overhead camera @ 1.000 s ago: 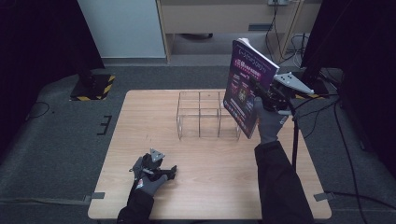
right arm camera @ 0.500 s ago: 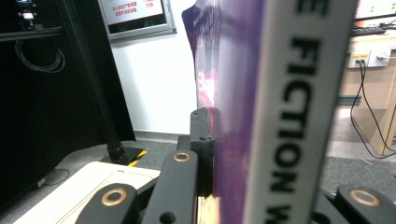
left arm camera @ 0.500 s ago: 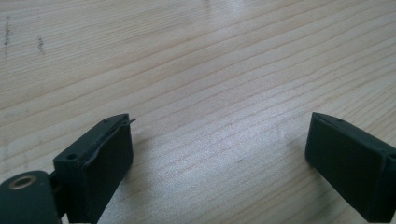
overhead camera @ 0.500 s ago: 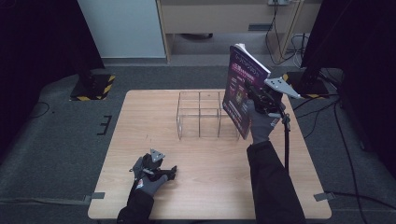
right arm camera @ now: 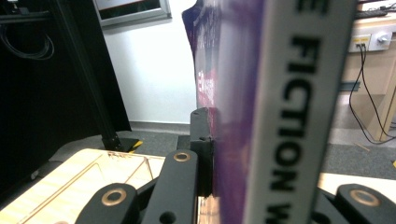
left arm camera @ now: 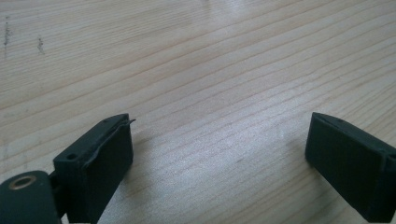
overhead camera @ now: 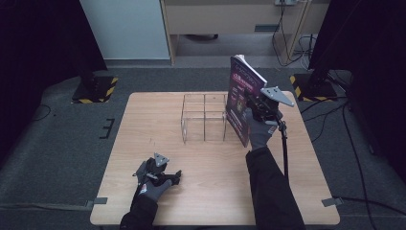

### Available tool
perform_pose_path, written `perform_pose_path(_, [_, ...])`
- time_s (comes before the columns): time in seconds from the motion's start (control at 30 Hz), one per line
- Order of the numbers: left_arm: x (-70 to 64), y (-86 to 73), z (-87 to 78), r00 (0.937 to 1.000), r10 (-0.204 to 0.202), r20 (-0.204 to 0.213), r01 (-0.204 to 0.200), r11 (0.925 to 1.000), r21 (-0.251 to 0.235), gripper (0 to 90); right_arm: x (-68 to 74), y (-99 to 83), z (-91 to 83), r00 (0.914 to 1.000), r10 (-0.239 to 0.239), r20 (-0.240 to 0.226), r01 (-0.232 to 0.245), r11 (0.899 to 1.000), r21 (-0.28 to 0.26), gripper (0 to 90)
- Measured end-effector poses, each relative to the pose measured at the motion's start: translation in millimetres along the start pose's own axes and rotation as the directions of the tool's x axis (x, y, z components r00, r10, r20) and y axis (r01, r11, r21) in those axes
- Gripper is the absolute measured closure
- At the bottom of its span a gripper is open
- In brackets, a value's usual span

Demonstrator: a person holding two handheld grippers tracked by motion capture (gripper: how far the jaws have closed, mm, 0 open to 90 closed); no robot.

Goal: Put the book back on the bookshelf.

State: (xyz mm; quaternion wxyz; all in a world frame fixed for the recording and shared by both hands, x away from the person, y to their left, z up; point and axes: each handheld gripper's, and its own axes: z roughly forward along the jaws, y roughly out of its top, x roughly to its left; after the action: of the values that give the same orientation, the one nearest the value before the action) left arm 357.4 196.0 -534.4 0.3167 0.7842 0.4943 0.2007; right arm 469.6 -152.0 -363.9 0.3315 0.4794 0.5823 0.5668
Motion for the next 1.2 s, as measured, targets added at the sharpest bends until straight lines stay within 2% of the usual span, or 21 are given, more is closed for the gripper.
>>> perform_pose_path(0.27, [0.0,0.0,0.0,1.0,0.0,0.0,0.0,1.0,0.0,6.7,0.2,-17.4,8.2,0.9998,0.009,0.015,-0.009,1.0,0.006,82.8])
perform_pose_path(0.4, [-0.1,-0.2,-0.1,1.0,0.001,0.0,-0.001,1.0,0.0,6.7,0.9,-20.7,11.4,0.9997,0.018,0.017,-0.018,1.0,0.009,82.9])
perform_pose_path(0.63, [-0.9,-0.2,-0.4,1.0,0.006,0.004,-0.006,1.0,0.002,6.7,4.2,-23.0,15.2,0.9996,0.007,0.028,-0.007,1.0,-0.004,82.8])
perform_pose_path(0.8, [-1.1,-0.1,-0.3,1.0,0.006,0.005,-0.006,1.0,0.002,6.5,4.1,-28.7,15.2,0.9995,-0.002,0.032,0.002,1.0,0.006,82.8])
perform_pose_path(1.2, [-1.5,0.0,0.2,1.0,0.006,0.006,-0.006,1.0,0.0,6.1,-3.7,-53.3,12.0,0.9991,0.028,0.033,-0.028,1.0,-0.013,82.8])
